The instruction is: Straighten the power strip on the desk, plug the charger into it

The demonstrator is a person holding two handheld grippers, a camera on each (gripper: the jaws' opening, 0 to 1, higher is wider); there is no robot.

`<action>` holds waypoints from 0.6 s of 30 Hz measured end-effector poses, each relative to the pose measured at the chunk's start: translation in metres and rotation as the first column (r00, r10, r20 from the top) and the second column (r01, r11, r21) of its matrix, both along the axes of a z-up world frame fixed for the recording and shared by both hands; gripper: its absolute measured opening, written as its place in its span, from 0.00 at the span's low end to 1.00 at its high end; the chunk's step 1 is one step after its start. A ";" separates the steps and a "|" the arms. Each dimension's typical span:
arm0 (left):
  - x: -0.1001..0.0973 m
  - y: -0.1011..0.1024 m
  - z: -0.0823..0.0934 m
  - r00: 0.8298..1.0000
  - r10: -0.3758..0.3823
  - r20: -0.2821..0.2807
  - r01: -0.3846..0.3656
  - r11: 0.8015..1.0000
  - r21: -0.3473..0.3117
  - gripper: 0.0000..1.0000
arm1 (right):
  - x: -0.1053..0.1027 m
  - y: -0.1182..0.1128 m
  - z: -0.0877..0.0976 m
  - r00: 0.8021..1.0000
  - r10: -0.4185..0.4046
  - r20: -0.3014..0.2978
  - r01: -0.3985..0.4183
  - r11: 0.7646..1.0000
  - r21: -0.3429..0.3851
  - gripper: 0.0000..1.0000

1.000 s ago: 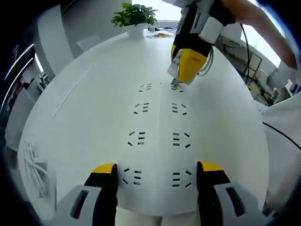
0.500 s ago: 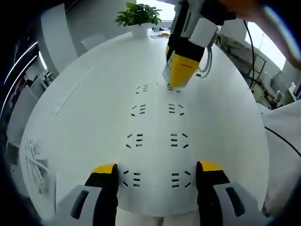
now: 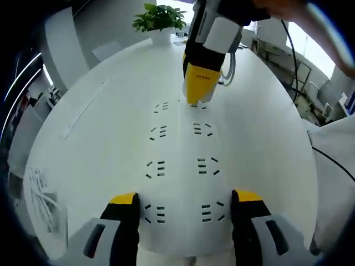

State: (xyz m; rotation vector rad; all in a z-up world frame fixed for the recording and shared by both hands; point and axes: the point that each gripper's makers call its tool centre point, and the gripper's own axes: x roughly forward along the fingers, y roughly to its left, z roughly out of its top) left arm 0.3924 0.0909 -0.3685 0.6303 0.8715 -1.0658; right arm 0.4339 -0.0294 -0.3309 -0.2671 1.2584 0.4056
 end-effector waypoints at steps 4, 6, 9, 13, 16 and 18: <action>0.000 -0.002 0.001 1.000 0.002 -0.002 -0.002 1.000 0.001 0.67 | -0.005 -0.003 -0.001 1.000 0.010 -0.009 -0.010 1.000 -0.022 0.26; 0.000 -0.001 0.001 1.000 0.001 -0.003 -0.001 1.000 0.005 0.67 | 0.000 -0.001 0.001 1.000 0.013 0.022 -0.012 0.999 -0.041 0.26; -0.001 -0.001 0.001 1.000 -0.002 -0.003 0.002 1.000 0.004 0.67 | 0.005 -0.002 0.003 0.999 0.017 0.028 -0.015 0.999 -0.052 0.26; -0.001 0.000 0.001 1.000 0.001 -0.001 -0.001 1.000 -0.001 0.67 | 0.012 -0.004 0.002 1.000 -0.003 0.026 0.004 0.999 -0.034 0.26; 0.000 -0.001 0.001 1.000 0.003 -0.003 -0.003 1.000 0.004 0.67 | 0.018 -0.001 0.004 0.998 0.022 0.054 -0.018 0.996 -0.088 0.26; -0.001 0.000 0.001 1.000 0.004 -0.003 -0.004 1.000 0.005 0.67 | 0.020 0.003 0.005 0.997 0.022 0.076 -0.015 0.995 -0.098 0.26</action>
